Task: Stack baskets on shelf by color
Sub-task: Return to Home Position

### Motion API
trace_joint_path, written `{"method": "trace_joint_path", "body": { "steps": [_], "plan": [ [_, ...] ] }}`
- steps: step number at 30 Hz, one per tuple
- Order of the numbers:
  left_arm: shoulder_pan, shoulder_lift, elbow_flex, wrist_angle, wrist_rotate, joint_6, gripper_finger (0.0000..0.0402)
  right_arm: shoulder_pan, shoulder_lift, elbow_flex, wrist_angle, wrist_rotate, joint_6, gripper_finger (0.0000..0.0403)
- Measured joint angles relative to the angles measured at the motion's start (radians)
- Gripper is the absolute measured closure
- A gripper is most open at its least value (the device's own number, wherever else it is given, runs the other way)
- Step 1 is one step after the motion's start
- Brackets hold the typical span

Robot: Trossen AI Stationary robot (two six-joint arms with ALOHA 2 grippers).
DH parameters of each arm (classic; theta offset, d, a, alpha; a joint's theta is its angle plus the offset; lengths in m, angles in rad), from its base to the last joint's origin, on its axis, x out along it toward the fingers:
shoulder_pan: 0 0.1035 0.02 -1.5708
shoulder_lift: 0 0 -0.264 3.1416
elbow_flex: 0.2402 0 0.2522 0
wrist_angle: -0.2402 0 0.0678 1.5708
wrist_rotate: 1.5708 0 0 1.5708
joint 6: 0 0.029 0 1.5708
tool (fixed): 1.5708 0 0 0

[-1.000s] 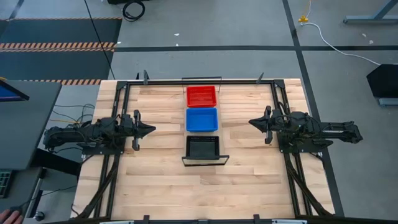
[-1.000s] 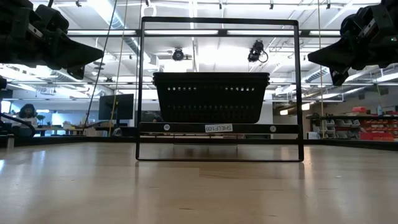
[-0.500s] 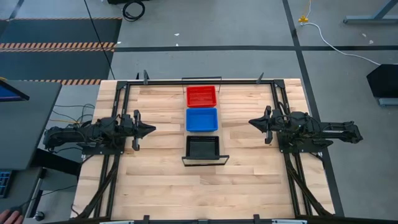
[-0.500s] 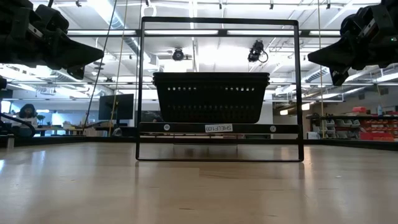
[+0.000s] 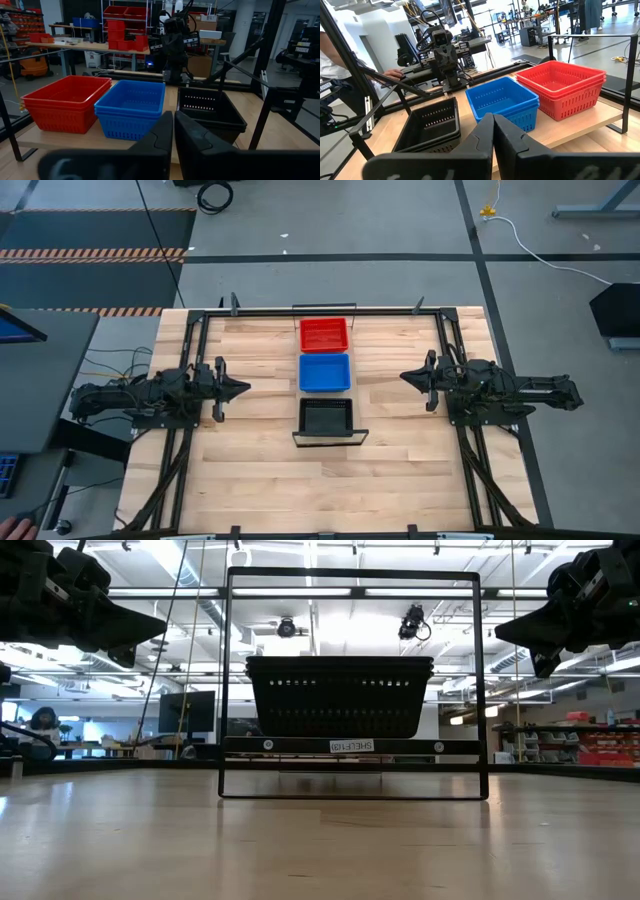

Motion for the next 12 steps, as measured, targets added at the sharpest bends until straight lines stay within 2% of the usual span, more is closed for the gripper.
{"method": "trace_joint_path", "body": {
  "steps": [12],
  "plan": [
    [0.0,0.0,0.0,0.0,0.0,0.0,0.0378,0.0,0.0,0.0,0.0,0.0,0.0,0.0389]
  ]
}}
